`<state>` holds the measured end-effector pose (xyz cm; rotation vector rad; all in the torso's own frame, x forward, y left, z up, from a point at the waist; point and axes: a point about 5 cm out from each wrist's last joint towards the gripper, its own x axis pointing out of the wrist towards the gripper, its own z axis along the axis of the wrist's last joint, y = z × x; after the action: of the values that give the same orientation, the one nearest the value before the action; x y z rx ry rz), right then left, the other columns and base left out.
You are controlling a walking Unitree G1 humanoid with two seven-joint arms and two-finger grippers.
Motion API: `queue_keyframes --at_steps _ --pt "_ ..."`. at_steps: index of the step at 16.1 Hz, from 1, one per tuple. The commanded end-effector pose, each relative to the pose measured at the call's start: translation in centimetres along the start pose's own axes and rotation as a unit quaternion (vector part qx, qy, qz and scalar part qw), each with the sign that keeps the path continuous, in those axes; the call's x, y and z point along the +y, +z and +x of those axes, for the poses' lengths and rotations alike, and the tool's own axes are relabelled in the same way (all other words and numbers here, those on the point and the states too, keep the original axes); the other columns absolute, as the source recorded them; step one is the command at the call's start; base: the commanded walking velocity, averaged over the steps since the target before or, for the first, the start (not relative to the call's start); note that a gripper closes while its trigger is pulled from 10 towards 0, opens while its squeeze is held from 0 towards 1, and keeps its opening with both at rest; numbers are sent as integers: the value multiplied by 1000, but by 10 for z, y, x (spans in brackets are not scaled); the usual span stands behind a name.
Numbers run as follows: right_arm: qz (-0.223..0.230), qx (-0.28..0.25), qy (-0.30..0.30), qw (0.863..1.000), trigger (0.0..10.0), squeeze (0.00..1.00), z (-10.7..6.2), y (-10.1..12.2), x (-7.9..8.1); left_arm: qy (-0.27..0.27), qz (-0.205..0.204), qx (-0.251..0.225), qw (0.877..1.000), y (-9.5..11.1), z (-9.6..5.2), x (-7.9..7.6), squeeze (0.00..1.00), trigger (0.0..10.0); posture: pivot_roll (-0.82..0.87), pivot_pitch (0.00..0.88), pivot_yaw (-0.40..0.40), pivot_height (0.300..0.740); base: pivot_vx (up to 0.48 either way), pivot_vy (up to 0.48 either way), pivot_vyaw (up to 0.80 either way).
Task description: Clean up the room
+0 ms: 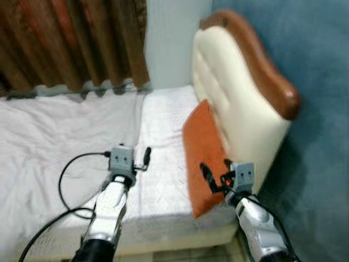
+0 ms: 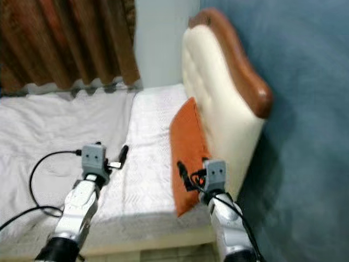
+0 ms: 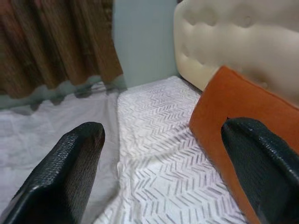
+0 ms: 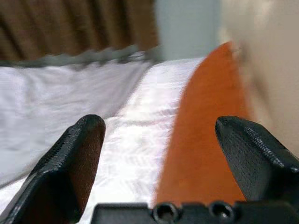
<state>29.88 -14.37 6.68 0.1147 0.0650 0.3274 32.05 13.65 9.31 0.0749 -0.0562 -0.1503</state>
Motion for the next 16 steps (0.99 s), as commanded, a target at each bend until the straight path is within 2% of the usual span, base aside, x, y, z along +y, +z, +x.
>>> queue_keyframes --at_steps 1,4,5,7,16 --pt "18 5 24 1000 10000 0 -4 1 1 -6 6 6 1000 -3 -2 -3 0 10000 1 9 30 740 0 0 0" --pt "8 25 26 999 10000 0 -6 -4 -1 -7 5 10 1000 -5 -2 -3 0 10000 2 6 29 740 0 0 0" --pt "-8 43 -3 999 10000 0 -4 -9 -8 -7 7 12 1000 -5 -2 -2 0 10000 5 3 31 740 0 0 0" --pt "-15 54 -15 998 10000 0 -3 -11 -10 -9 9 13 1000 -5 -3 -2 0 10000 6 0 34 731 0 0 0" --pt "-24 65 -42 997 10000 0 0 -18 -10 -7 13 15 1000 -6 -2 0 0 10000 4 1 40 647 0 0 0"
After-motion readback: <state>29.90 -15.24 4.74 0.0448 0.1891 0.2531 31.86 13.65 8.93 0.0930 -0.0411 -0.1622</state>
